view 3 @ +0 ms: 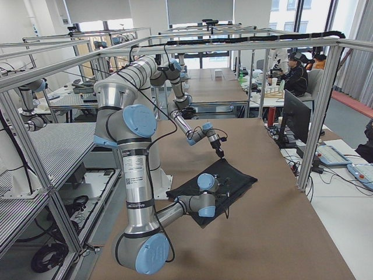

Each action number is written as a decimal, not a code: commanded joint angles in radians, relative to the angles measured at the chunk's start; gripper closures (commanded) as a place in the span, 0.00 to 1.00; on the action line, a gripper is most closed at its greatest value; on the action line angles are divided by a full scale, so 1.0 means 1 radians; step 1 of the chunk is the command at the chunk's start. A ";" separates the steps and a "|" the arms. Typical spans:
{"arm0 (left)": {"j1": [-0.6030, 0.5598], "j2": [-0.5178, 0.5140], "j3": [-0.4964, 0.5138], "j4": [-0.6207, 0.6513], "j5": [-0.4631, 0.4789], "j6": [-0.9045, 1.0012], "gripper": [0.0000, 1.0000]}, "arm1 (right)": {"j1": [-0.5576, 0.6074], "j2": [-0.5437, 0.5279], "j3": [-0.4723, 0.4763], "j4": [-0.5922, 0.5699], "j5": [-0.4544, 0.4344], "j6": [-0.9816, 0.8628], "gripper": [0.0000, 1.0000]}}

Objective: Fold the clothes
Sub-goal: 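Drag the grasped corner away from the robot with the left gripper, straightening the shirt, then release the corner with the left gripper while the right gripper moves over the far edge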

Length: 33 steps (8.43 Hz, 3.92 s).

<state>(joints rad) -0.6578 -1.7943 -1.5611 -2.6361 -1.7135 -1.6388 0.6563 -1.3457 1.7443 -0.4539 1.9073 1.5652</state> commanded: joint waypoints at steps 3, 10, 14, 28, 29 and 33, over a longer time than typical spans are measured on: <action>-0.039 -0.158 0.065 0.086 0.022 0.016 1.00 | 0.003 -0.026 0.001 0.003 0.001 -0.001 0.06; -0.134 -0.558 0.508 0.090 0.035 0.176 1.00 | 0.005 -0.084 0.038 -0.002 -0.002 -0.001 0.06; -0.181 -0.666 0.657 0.090 0.031 0.217 1.00 | 0.016 -0.078 0.040 -0.009 -0.002 -0.001 0.06; -0.368 -0.602 0.541 0.192 -0.186 0.267 0.05 | 0.038 0.146 0.044 -0.456 -0.042 -0.162 0.06; -0.368 -0.570 0.512 0.191 -0.186 0.267 0.05 | 0.055 0.195 0.043 -0.570 -0.047 -0.241 0.06; -0.368 -0.453 0.391 0.188 -0.189 0.274 0.05 | 0.083 0.421 -0.200 -0.667 -0.248 -0.459 0.06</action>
<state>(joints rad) -1.0249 -2.3023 -1.1121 -2.4480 -1.8989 -1.3713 0.7344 -1.0649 1.7186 -1.1048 1.7744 1.1894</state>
